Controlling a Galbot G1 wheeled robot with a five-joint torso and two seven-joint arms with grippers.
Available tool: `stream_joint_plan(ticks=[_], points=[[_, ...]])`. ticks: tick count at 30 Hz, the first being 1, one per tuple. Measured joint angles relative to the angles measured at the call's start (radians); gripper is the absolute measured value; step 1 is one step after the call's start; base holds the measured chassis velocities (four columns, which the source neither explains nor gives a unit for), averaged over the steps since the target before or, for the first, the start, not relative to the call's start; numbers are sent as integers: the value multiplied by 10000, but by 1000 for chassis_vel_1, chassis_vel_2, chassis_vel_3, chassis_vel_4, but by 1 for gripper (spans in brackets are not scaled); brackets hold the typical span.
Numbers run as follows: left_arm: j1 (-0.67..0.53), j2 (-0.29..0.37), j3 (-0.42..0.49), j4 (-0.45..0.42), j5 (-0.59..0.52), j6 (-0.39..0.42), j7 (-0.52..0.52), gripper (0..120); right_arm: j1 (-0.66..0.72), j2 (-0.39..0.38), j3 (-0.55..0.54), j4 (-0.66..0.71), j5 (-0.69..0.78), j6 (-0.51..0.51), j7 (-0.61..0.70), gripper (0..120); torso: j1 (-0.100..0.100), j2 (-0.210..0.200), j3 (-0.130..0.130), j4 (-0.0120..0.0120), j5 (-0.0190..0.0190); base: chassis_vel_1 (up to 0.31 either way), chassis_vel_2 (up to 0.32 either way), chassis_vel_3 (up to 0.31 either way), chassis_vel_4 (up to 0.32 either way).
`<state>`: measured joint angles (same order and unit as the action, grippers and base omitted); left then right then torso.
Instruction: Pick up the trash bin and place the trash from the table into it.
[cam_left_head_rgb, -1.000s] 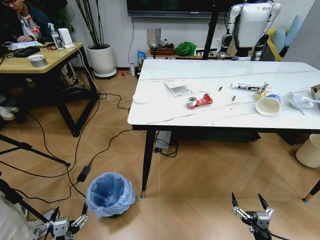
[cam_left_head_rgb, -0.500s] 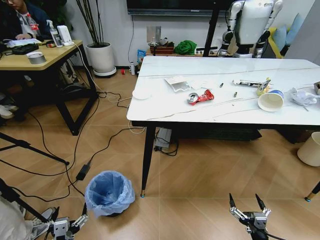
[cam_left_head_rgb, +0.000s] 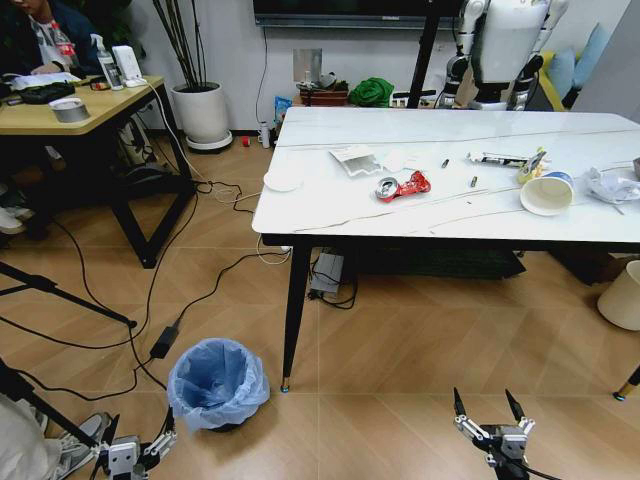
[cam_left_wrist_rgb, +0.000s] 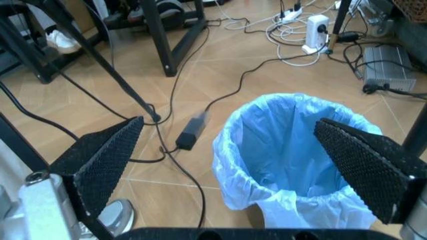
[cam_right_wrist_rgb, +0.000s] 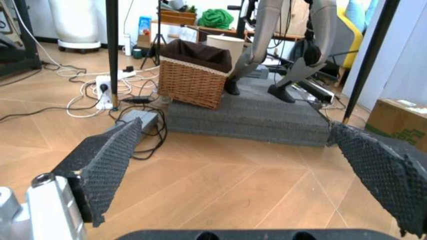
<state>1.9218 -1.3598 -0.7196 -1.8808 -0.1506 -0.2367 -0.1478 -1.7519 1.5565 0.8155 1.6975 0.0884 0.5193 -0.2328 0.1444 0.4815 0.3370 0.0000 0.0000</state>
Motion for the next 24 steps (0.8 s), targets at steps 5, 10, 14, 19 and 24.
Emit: stream_joint_plan(ticks=[5, 10, 14, 19, 24], points=[[0, -11, 14, 22, 18, 26, 29, 100, -1, -63, -63, -121, -29, 71, -12, 100, -68, -192, -121, 0, 0, 0, 0, 0, 0], [-25, -57, 44, 23, 76, 62, 32, 100, 52, -85, -76, -204, -32, 91, -14, 100, -133, -369, -236, 0, 0, 0, 0, 0, 0], [-83, -138, 96, 96, 180, 83, 33, 100, 151, -79, -105, -210, -12, 59, -14, 100, -210, -558, -349, 0, 0, 0, 0, 0, 0], [-109, -189, 120, 130, 202, 106, 13, 100, 199, -86, -147, -209, -4, 29, -15, 100, -272, -734, -456, 0, 0, 0, 0, 0, 0], [-115, -207, 128, 145, 239, 117, -7, 100, 238, -127, -155, -271, 6, 26, -15, 100, -332, -928, -593, 0, 1, 0, 0, 0, 0]])
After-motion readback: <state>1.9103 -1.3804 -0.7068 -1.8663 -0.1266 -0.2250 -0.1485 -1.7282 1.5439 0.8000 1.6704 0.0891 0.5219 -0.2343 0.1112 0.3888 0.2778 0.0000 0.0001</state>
